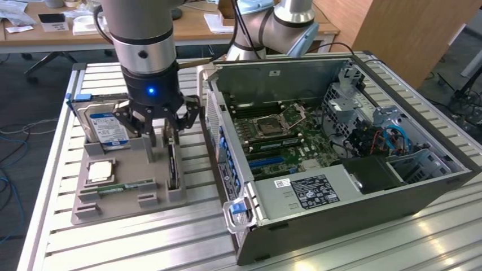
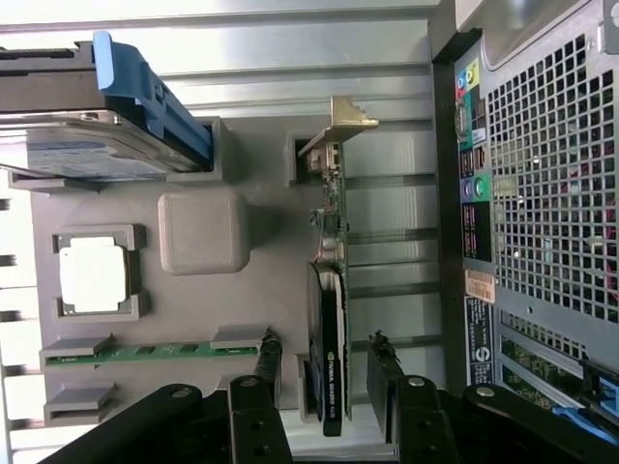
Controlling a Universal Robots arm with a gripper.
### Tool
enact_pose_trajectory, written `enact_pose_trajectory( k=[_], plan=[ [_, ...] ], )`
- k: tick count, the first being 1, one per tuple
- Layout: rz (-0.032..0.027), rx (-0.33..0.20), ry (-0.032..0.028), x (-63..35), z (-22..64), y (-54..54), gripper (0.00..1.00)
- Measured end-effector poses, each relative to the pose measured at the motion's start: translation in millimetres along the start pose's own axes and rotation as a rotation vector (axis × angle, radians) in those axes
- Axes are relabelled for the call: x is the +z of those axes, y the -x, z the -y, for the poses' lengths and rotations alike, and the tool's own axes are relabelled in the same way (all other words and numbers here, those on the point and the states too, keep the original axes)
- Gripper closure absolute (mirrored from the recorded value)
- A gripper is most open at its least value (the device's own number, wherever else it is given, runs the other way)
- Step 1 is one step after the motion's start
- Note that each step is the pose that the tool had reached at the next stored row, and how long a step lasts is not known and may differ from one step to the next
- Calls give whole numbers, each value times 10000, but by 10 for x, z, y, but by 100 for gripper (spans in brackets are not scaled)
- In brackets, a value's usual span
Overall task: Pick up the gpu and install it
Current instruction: 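Pick up the gpu and move the gpu toward the slot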
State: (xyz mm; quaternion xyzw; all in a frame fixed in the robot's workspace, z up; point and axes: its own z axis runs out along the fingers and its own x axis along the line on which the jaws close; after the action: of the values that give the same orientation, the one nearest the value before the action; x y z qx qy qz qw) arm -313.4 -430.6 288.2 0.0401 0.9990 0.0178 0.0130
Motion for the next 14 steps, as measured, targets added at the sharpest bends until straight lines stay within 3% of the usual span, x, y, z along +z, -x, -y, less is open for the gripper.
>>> enact_pose_trajectory(
  k=[7, 14],
  plan=[
    [4, 0, -35, 41, -3, 54, 51],
    [2, -1, -37, 167, 1, 57, 51]
  ],
)
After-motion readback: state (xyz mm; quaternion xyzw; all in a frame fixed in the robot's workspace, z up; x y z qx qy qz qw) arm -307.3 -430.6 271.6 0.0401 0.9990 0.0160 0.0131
